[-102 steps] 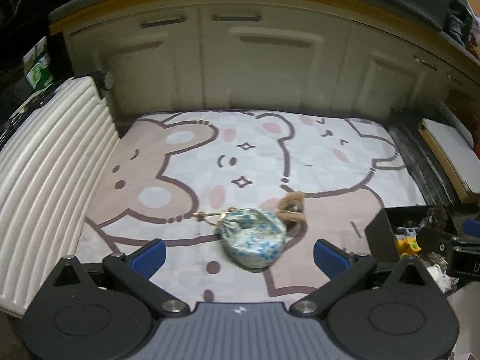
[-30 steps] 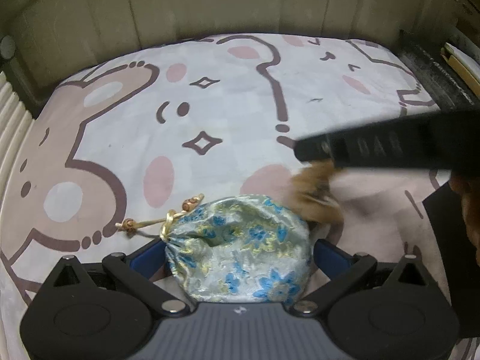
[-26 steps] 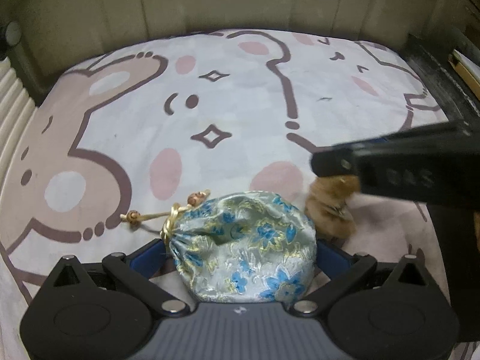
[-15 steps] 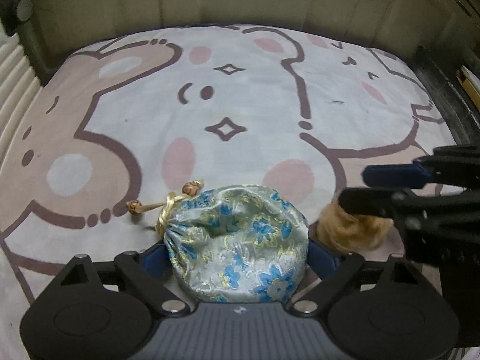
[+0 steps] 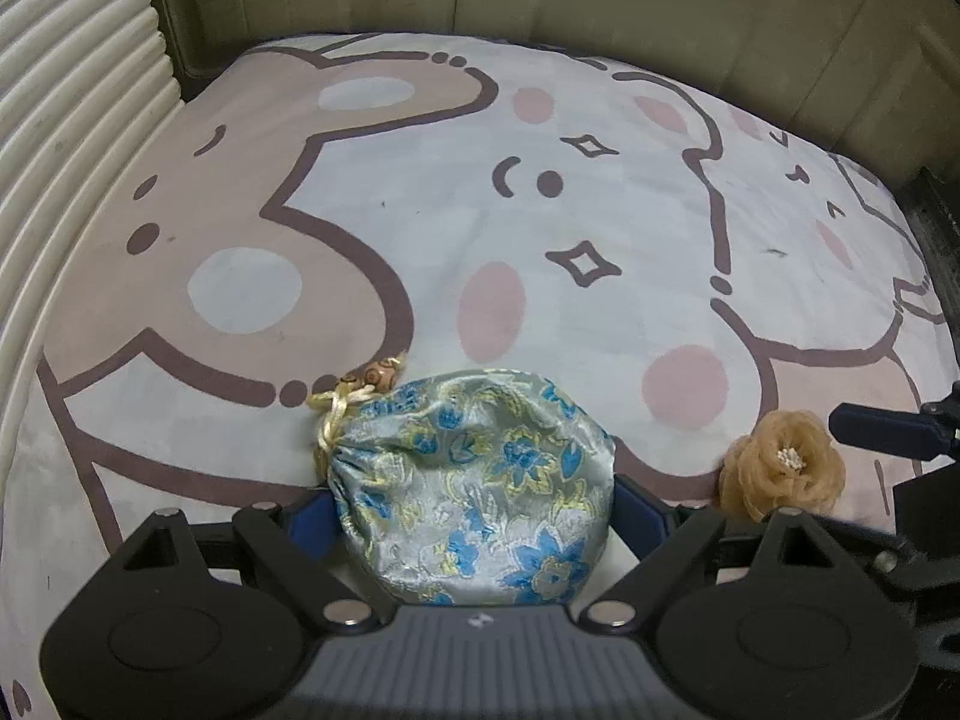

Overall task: Organize objects
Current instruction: 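Grasp the blue floral pouch with the left tool while the right tool grasps the tan scrunchie, then carry the floral pouch and scrunchie over the black box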

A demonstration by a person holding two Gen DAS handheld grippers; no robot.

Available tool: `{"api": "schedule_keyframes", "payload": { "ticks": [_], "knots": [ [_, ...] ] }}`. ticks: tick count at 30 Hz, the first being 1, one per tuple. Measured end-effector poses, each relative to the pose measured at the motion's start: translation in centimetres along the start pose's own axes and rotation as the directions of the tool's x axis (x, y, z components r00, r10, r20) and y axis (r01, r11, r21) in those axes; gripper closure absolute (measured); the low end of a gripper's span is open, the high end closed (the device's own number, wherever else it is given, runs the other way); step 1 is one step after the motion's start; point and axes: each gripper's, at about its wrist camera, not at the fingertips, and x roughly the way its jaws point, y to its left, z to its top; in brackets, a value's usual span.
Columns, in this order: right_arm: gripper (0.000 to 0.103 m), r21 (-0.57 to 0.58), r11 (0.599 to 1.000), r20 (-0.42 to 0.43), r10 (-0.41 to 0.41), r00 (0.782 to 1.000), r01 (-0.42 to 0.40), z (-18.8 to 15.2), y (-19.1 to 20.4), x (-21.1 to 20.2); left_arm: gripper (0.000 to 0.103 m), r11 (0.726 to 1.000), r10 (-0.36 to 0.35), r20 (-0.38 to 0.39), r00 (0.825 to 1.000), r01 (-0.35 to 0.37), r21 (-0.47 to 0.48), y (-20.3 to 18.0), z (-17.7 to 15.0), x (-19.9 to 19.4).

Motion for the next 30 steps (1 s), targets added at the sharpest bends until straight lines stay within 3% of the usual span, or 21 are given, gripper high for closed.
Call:
{"api": "schedule_keyframes", "payload": {
  "ticks": [8, 11, 12, 13, 18, 21, 30],
  "knots": [
    [0.039, -0.048, 0.998, -0.018, -0.046, 0.999, 0.045, -0.3, 1.2, 1.8, 0.012, 1.0, 0.011, 0.003, 1.0, -0.011, -0.009, -0.1, -0.1, 0.2],
    [0.053, -0.053, 0.998, -0.012, -0.046, 0.999, 0.045, -0.1, 1.2, 1.9, 0.01, 1.0, 0.017, 0.011, 1.0, -0.017, -0.015, -0.1, -0.1, 0.3],
    [0.064, -0.056, 0.998, -0.018, -0.038, 0.999, 0.037, -0.1, 1.2, 1.9, 0.008, 1.0, 0.019, 0.014, 1.0, -0.019, -0.017, -0.2, -0.1, 0.4],
    [0.065, -0.058, 0.998, -0.019, -0.036, 0.999, 0.034, 0.0, 1.2, 1.8, 0.007, 1.0, 0.024, 0.017, 1.0, -0.024, -0.018, -0.2, -0.2, 0.5],
    [0.068, -0.056, 0.998, -0.02, -0.019, 1.0, 0.018, 0.0, 1.0, 1.4, 0.004, 0.999, 0.051, 0.02, 0.998, -0.051, -0.007, -0.6, -0.2, 0.9],
    [0.069, -0.042, 0.999, -0.024, -0.013, 1.0, 0.012, 0.0, 0.8, 1.1, 0.009, 0.998, 0.062, 0.007, 0.998, -0.062, 0.009, -0.8, 0.0, 0.9],
    [0.071, 0.066, 0.998, -0.053, -0.007, 0.999, 0.011, -0.3, -0.3, 0.3, 0.015, 0.999, 0.027, 0.008, 1.0, -0.027, -0.03, -0.5, -0.1, -0.3]
  ]
}}
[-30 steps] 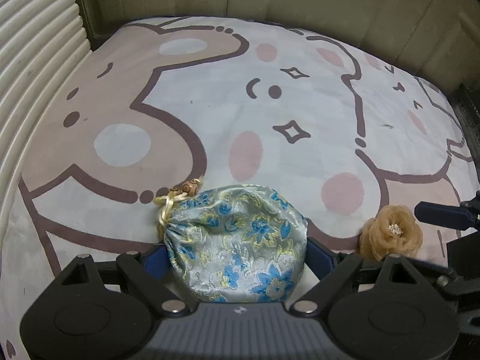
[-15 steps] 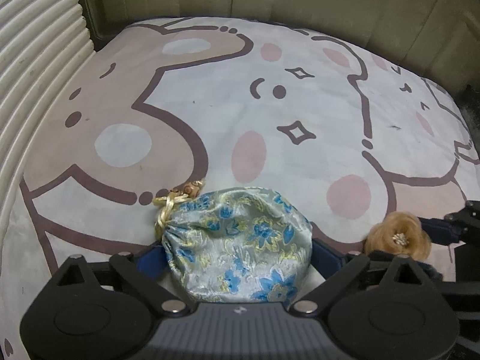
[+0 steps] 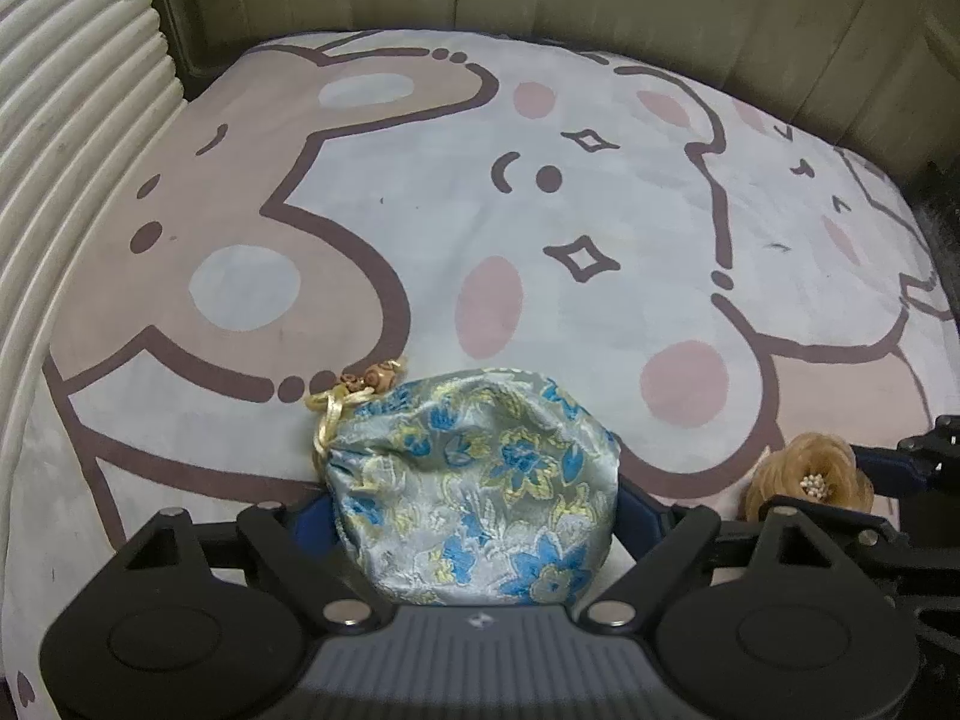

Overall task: Organize objects
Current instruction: 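Carry the floral pouch and scrunchie over the black box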

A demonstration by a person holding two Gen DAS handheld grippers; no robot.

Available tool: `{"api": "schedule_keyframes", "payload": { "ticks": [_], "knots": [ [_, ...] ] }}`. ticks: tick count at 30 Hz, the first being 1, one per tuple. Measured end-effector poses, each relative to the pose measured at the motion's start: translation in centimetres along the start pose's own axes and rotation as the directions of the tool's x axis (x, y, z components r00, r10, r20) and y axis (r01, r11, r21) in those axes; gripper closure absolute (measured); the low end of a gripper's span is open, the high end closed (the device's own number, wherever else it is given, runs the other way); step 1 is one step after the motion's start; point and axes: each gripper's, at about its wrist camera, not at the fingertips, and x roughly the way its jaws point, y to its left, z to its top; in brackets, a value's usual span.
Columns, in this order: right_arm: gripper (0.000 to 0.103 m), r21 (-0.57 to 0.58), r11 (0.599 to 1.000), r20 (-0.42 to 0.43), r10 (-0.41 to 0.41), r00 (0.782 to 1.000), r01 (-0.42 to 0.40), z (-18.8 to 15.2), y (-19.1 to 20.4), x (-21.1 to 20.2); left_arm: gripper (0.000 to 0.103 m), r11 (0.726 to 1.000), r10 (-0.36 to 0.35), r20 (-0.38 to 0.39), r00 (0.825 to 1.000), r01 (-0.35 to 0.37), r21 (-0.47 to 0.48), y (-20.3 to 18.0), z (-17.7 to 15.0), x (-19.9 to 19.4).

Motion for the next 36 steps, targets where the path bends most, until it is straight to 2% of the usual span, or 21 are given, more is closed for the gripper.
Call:
{"api": "schedule_keyframes", "payload": {
  "ticks": [10, 36],
  "knots": [
    [0.071, 0.099, 0.995, 0.024, -0.014, 1.0, 0.012, -0.1, 0.1, -3.1, 0.015, 0.999, -0.03, 0.06, 0.998, 0.031, -0.009, -0.6, -0.6, -4.0],
    [0.071, 0.307, 0.949, 0.155, -0.125, 0.98, 0.072, -3.5, 1.6, -15.2, 0.015, 0.999, -0.03, 0.214, 0.976, 0.026, 0.018, -3.5, -5.5, -15.8]
  ]
}}
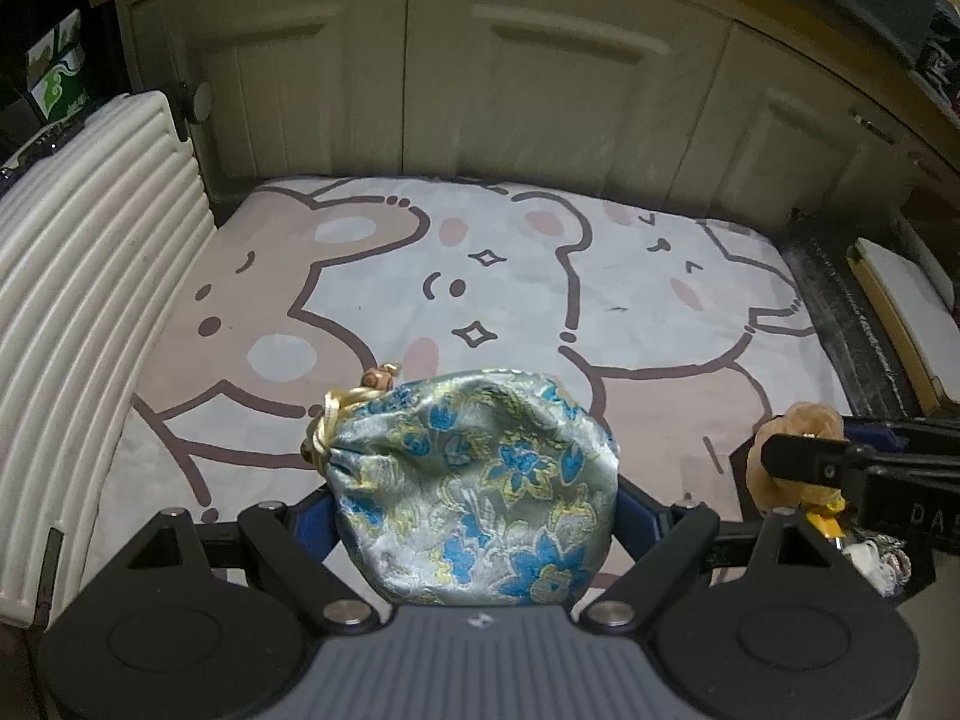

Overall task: Organize objects
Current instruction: 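Carry the floral pouch and scrunchie over the black box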

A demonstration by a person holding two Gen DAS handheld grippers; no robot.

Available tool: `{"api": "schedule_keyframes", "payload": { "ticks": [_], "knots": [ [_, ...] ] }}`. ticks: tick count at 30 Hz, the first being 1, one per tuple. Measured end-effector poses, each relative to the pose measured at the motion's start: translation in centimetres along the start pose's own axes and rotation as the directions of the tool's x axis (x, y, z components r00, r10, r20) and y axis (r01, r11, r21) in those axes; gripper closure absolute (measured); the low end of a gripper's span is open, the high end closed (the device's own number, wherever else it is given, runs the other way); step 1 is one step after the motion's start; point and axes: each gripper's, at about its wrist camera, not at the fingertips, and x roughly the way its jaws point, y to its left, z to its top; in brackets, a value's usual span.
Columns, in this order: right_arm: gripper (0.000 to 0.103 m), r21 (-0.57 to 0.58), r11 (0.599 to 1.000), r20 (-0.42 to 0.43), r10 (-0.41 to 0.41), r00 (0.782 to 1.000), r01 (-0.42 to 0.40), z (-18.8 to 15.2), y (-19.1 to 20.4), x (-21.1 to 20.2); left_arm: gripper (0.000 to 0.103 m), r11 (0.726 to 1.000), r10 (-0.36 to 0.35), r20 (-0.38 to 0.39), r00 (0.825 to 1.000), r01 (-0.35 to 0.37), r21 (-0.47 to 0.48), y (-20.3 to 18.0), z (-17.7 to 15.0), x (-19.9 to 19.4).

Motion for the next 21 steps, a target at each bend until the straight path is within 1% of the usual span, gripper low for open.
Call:
{"api": "schedule_keyframes", "payload": {
  "ticks": [11, 21],
  "knots": [
    [0.071, 0.007, 1.0, 0.028, -0.014, 1.0, 0.013, -1.4, 0.7, -3.5, 0.015, 1.0, 0.003, 0.036, 0.999, -0.003, 0.003, -1.0, -1.5, -3.6],
    [0.071, 0.026, 0.999, 0.04, -0.031, 0.999, 0.03, -2.3, 0.7, -5.6, 0.015, 1.0, 0.009, 0.051, 0.999, -0.01, 0.007, -2.1, -2.2, -5.2]
  ]
}}
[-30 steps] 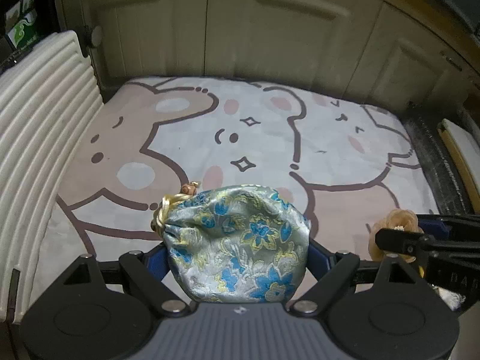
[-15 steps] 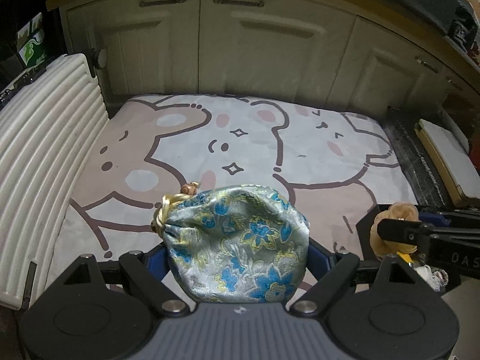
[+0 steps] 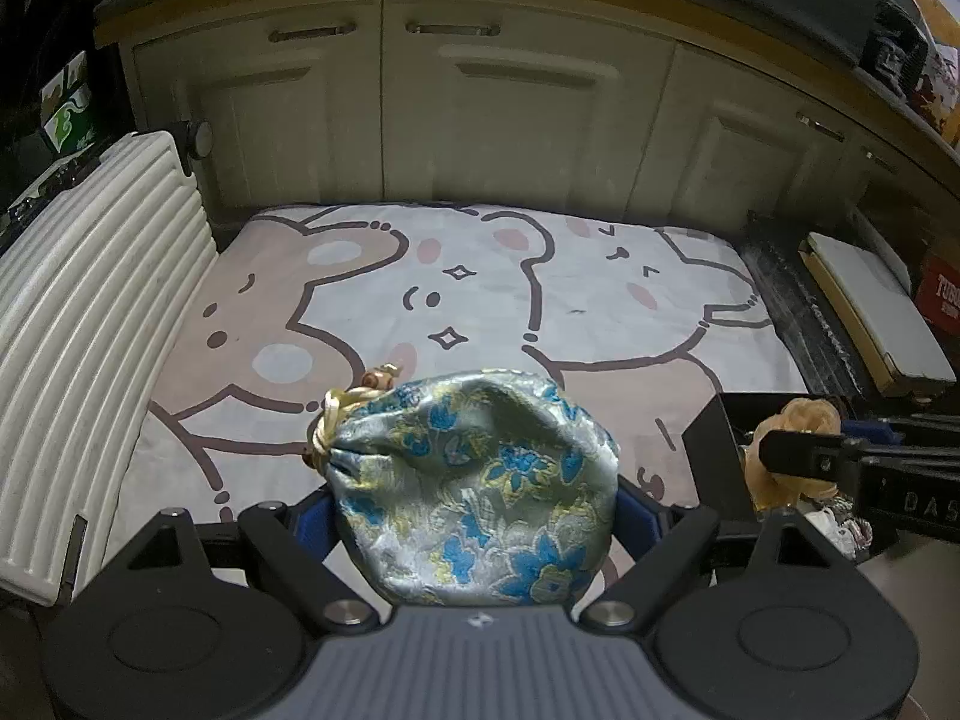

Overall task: Organize objects
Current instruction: 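Carry the floral pouch and scrunchie over the black box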

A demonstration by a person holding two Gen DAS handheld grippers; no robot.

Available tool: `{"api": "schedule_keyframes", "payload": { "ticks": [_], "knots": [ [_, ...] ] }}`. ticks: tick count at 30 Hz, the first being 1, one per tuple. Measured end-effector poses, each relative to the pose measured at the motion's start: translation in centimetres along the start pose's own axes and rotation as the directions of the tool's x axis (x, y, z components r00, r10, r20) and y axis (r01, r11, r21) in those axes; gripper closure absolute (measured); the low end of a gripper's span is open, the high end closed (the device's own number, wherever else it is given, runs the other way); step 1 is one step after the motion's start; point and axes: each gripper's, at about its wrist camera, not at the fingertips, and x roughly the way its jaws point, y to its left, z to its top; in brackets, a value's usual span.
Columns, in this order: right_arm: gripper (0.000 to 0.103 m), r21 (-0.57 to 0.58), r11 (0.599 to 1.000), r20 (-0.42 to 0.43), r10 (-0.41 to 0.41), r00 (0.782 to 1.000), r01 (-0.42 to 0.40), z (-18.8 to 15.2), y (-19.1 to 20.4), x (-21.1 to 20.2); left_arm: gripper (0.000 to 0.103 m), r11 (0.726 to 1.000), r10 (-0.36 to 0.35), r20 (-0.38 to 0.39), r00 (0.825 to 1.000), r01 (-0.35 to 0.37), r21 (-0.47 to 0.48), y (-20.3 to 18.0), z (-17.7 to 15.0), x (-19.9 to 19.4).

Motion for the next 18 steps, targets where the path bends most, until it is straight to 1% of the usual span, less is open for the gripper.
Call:
{"api": "schedule_keyframes", "payload": {
  "ticks": [8, 18],
  "knots": [
    [0.071, -0.01, 1.0, -0.013, -0.003, 1.0, 0.003, -0.35, 0.09, -0.67, 0.015, 1.0, 0.008, 0.009, 1.0, -0.008, -0.014, -0.34, -0.25, -0.69],
    [0.07, 0.002, 1.0, 0.0, -0.011, 1.0, 0.011, -0.35, -0.2, -0.85, 0.015, 1.0, 0.012, -0.004, 1.0, -0.013, -0.009, -0.7, -0.33, -0.42]
  ]
}}
